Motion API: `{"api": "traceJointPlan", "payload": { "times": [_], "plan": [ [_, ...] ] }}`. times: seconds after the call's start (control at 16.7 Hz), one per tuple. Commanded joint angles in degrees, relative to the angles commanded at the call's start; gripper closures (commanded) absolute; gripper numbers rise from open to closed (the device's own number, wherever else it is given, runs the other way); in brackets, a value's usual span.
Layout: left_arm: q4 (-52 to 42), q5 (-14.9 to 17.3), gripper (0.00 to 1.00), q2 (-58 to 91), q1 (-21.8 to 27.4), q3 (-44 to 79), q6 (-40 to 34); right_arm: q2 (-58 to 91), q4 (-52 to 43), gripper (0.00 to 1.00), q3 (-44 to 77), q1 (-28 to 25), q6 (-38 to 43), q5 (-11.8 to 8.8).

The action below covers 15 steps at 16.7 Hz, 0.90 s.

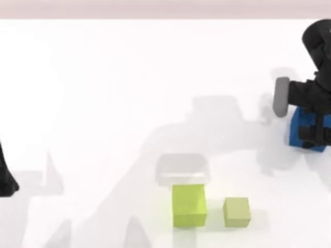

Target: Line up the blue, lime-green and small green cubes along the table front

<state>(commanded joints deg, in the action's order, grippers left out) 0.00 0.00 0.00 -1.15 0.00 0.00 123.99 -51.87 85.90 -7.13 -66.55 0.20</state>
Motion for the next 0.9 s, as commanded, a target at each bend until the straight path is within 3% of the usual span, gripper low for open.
{"api": "traceJointPlan", "payload": {
  "times": [0.42, 0.9],
  "plan": [
    [0.0, 0.0, 0.0, 0.0, 0.0, 0.0, 0.0, -4.0, -12.6, 1.0, 8.1, -0.5, -0.3, 0.0],
    [0.0, 0.0, 0.0, 0.0, 0.0, 0.0, 0.0, -3.4, -14.5, 1.0, 10.8, -2.4, 1.5, 0.0]
  ]
}}
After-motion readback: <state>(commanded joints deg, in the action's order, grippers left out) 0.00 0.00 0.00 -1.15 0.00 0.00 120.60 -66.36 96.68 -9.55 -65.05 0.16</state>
